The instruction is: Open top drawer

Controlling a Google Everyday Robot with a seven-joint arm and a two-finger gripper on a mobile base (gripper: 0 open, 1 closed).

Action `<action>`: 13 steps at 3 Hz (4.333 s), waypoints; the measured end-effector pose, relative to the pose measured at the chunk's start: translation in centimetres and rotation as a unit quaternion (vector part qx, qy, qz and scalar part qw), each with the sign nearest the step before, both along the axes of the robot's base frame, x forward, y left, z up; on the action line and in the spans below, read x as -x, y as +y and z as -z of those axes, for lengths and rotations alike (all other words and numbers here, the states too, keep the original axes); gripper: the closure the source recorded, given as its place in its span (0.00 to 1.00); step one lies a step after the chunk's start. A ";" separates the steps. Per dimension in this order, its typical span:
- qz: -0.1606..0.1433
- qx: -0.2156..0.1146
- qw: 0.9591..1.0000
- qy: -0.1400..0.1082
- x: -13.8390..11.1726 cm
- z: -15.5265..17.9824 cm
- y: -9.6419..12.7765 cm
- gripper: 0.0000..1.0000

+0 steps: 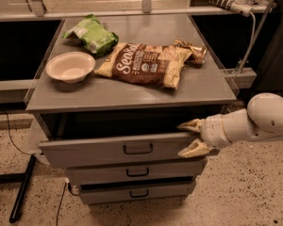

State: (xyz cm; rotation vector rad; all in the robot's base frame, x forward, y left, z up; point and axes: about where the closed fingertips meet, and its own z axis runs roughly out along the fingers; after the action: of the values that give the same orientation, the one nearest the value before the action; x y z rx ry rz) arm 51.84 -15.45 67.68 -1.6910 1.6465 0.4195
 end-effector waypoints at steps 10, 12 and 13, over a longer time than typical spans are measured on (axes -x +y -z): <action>-0.053 -0.039 0.998 0.019 6.1 0.1 -1.0 0.12; -0.068 -0.052 0.996 0.036 8.4 1.1 -1.5 0.27; -0.068 -0.052 0.996 0.036 8.5 0.6 -1.5 0.51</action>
Offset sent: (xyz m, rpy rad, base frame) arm -0.1731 -0.0484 -0.0798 0.1843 0.0469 0.1959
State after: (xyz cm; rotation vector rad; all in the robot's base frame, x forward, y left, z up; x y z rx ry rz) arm 43.39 -16.91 67.07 -1.7330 1.5361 0.6289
